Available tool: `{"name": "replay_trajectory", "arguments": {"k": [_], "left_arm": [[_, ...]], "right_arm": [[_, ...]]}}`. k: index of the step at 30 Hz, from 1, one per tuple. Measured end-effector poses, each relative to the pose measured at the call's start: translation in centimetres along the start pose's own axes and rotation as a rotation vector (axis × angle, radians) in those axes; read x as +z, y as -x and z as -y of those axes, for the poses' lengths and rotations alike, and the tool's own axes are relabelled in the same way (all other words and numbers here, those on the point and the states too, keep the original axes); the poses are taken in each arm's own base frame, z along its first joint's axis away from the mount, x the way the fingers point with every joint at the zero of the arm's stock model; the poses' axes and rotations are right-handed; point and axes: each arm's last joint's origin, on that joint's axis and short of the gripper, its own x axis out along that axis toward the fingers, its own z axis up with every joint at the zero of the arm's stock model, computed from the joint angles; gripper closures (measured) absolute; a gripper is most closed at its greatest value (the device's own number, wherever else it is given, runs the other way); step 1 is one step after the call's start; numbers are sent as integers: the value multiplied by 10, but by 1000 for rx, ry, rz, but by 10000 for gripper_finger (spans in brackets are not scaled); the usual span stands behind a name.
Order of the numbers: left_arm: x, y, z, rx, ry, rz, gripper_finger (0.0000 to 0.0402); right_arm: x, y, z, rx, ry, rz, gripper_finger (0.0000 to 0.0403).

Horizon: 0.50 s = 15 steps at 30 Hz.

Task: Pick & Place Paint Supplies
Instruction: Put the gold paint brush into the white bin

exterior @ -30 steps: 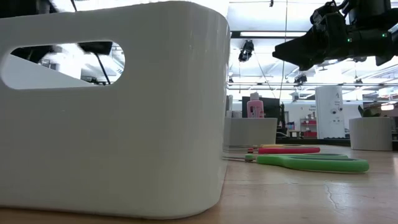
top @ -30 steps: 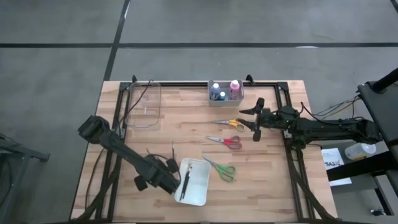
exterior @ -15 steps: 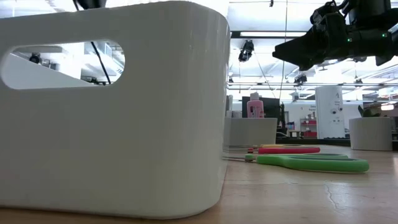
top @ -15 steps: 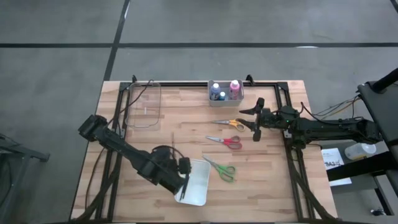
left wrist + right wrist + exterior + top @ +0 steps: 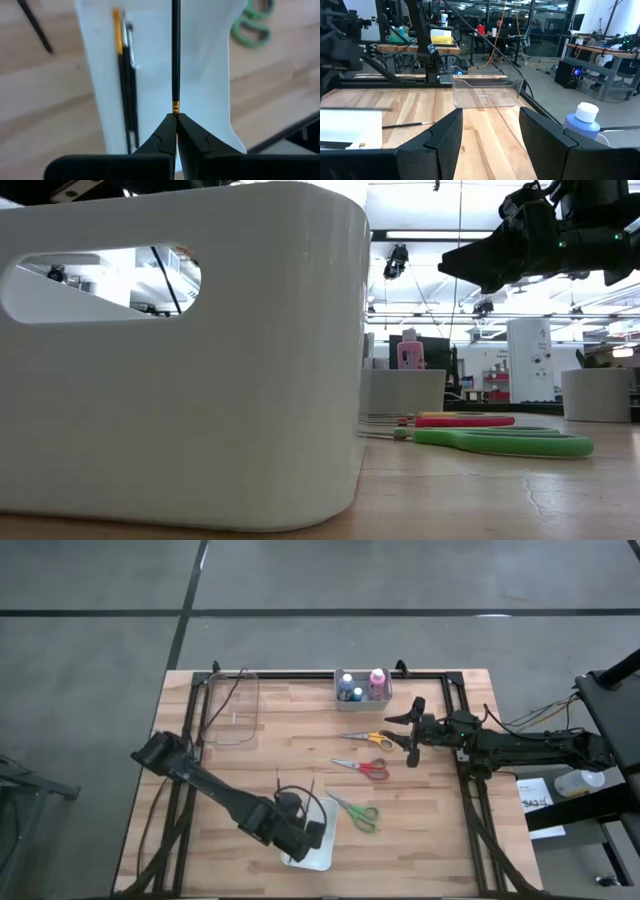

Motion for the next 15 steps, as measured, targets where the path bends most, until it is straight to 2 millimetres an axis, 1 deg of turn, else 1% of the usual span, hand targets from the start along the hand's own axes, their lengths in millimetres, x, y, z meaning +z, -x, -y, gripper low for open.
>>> {"name": "replay_trajectory", "arguments": {"k": [6,11,15], "left_arm": [[-10,-6,7,-56,5,-72,392],[-16,-9,5,-51,-41,-76,391],[-20,-16,1,-13,-103,-69,392]], "right_arm": [[0,0,0,0,0,0,209],[0,0,0,0,0,1,209],[0,0,0,0,0,1,209]]}}
